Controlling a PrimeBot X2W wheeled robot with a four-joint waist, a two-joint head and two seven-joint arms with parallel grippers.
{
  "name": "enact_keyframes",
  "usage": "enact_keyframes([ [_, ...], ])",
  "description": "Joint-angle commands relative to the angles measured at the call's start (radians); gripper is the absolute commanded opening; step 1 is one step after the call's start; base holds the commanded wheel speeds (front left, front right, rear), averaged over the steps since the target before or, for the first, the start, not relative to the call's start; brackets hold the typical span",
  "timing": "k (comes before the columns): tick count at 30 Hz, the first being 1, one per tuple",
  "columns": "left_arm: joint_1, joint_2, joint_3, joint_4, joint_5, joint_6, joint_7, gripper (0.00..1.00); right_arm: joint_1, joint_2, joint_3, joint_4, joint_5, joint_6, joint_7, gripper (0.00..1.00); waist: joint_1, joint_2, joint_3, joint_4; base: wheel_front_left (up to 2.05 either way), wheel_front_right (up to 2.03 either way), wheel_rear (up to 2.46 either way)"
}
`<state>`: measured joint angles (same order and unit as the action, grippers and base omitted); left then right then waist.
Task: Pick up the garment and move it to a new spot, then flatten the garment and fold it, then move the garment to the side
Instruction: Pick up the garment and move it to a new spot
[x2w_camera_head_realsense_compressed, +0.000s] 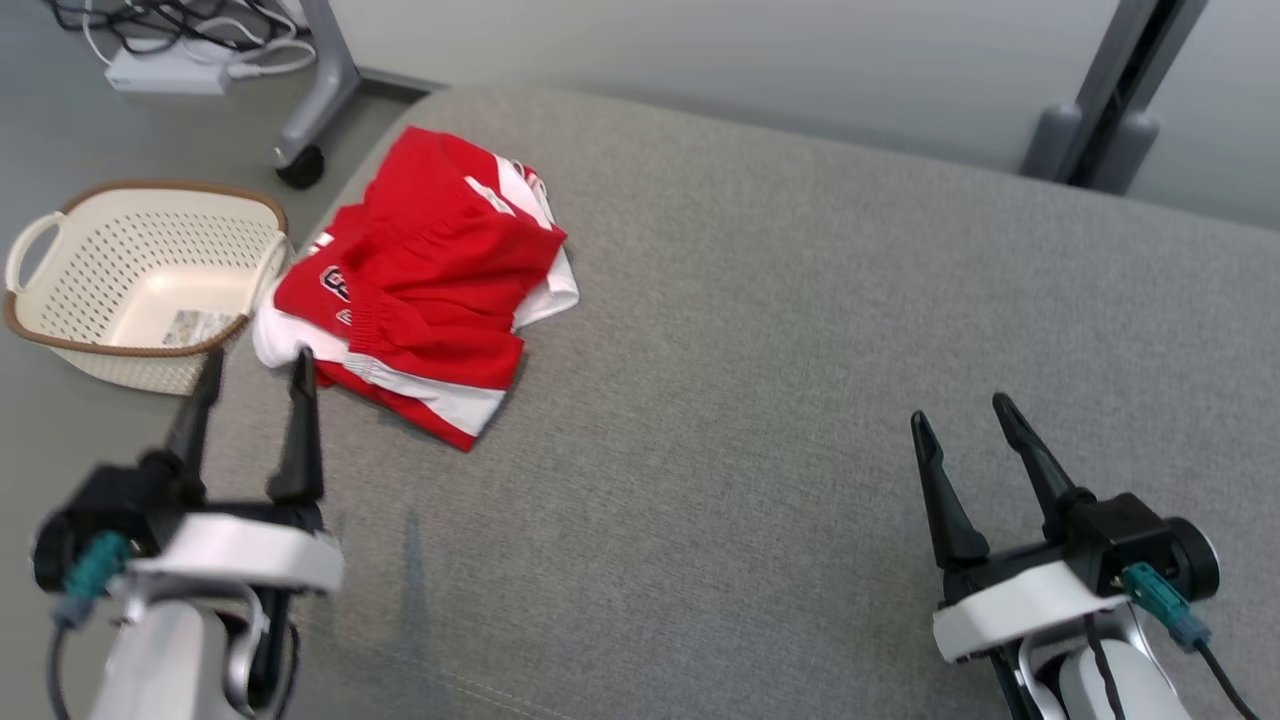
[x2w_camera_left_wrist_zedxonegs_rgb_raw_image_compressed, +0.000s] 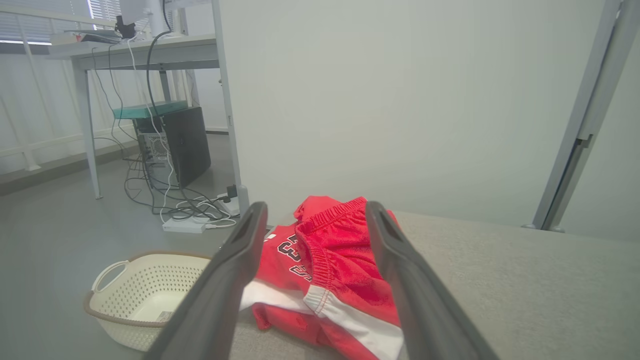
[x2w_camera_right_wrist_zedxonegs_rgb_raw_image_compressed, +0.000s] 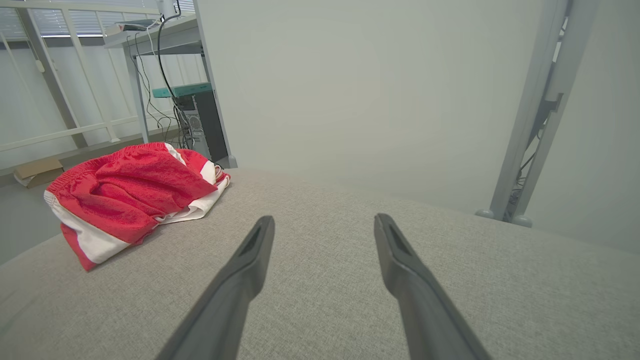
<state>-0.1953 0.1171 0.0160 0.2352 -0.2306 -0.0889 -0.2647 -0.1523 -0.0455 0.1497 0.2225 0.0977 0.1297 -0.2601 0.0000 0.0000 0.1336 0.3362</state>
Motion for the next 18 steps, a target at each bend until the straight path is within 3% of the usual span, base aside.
enact_keyframes([
  [1,-0.029,0.008,0.003,0.006,-0.009,-0.007,-0.002,1.00,-0.013,-0.009,0.000,-0.005,-0.007,0.002,-0.006,1.00,0.0000,0.0000,0.053,-0.028,0.00,0.00,0.00],
  [4,-0.133,0.071,0.006,0.066,-0.057,-0.028,0.022,1.00,-0.042,-0.009,0.010,-0.014,-0.018,0.002,-0.006,1.00,0.0000,0.0000,0.097,-0.049,0.00,0.00,0.00],
  [8,-0.270,0.163,-0.041,0.152,-0.144,-0.041,0.144,1.00,-0.076,-0.016,0.033,-0.020,-0.024,0.002,-0.006,1.00,0.0000,0.0000,0.147,-0.080,0.00,0.00,0.00],
  [9,-0.303,0.189,-0.077,0.167,-0.184,-0.042,0.182,1.00,-0.084,-0.018,0.037,-0.021,-0.026,0.002,-0.006,1.00,0.0000,0.0000,0.159,-0.088,0.00,0.00,0.00],
  [10,-0.365,0.257,-0.129,0.197,-0.261,-0.040,0.252,1.00,-0.099,-0.021,0.044,-0.023,-0.026,0.002,-0.006,1.00,0.0000,0.0000,0.184,-0.106,0.00,0.00,0.00],
  [14,-0.468,0.354,-0.237,0.260,-0.424,-0.041,0.389,1.00,-0.121,-0.029,0.045,-0.039,-0.024,0.002,-0.006,1.00,0.0000,0.0000,0.226,-0.137,0.00,0.00,0.00],
  [18,-0.551,0.427,-0.306,0.320,-0.536,-0.041,0.457,1.00,-0.135,-0.038,0.057,-0.054,-0.027,0.002,-0.006,1.00,0.0000,0.0000,0.258,-0.166,0.00,0.00,0.00],
])
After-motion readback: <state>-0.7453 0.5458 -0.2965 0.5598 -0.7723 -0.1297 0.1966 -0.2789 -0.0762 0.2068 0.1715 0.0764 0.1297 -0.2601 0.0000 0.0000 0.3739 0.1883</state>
